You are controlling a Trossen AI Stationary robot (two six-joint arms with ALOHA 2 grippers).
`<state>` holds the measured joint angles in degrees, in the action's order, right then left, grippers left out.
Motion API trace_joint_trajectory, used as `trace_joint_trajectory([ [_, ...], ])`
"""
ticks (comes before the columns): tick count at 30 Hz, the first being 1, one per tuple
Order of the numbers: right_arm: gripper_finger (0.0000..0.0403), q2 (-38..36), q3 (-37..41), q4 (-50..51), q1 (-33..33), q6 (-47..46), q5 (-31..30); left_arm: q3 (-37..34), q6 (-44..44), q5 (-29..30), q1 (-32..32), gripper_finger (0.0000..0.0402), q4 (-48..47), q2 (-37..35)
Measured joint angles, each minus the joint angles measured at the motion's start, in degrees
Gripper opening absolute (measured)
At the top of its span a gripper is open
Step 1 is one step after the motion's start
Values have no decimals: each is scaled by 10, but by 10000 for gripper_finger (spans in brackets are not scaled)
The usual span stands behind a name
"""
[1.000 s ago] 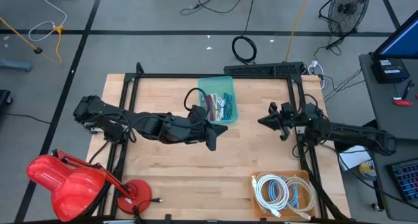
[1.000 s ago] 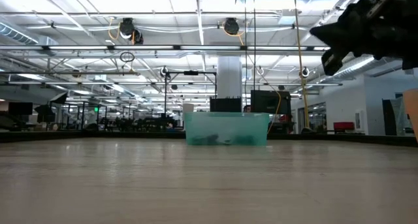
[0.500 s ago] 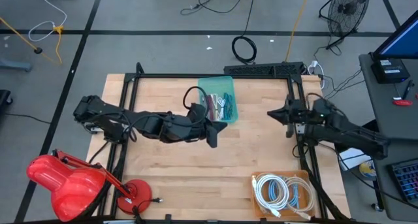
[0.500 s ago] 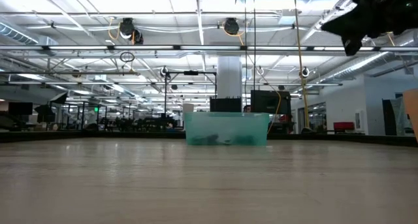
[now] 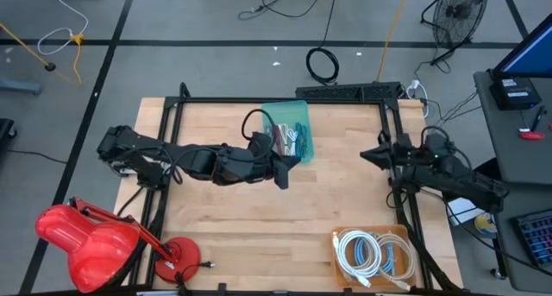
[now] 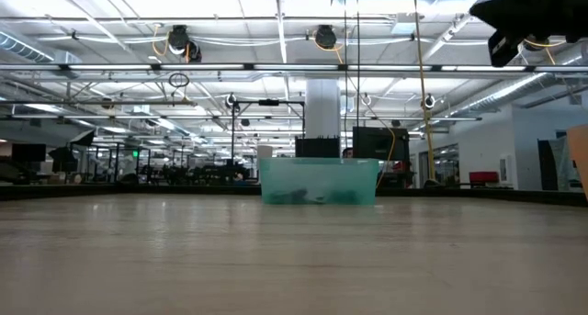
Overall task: Pick & Place USB Port
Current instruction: Return to Home Position
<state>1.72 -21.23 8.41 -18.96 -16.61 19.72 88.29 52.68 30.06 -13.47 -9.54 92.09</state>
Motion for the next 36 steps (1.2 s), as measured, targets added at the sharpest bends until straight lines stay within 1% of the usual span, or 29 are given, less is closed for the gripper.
trace_joint_trajectory([
  [3,0,-3,21,-5,0,2,-5,0,1,0,0,10,1,0],
  [8,0,-14,62,-4,0,-11,-32,0,2,0,-2,3,1,0],
  [12,0,-15,90,-20,0,-25,-33,0,3,0,-5,10,0,0],
  [15,0,-15,111,-42,0,-32,-32,0,2,-1,-7,5,0,0],
  [23,0,-15,150,-54,4,-17,-22,0,2,-6,-9,11,-2,0],
  [27,0,-15,170,-92,27,-23,-15,0,3,-16,-9,3,-4,0],
  [30,0,-15,185,-120,55,-29,-19,0,3,-16,-9,10,-7,0],
  [33,0,-15,187,-122,85,-25,-38,0,3,-16,-8,13,-7,0],
  [36,0,-15,187,-121,112,-20,-46,0,1,-16,-7,4,-7,0],
])
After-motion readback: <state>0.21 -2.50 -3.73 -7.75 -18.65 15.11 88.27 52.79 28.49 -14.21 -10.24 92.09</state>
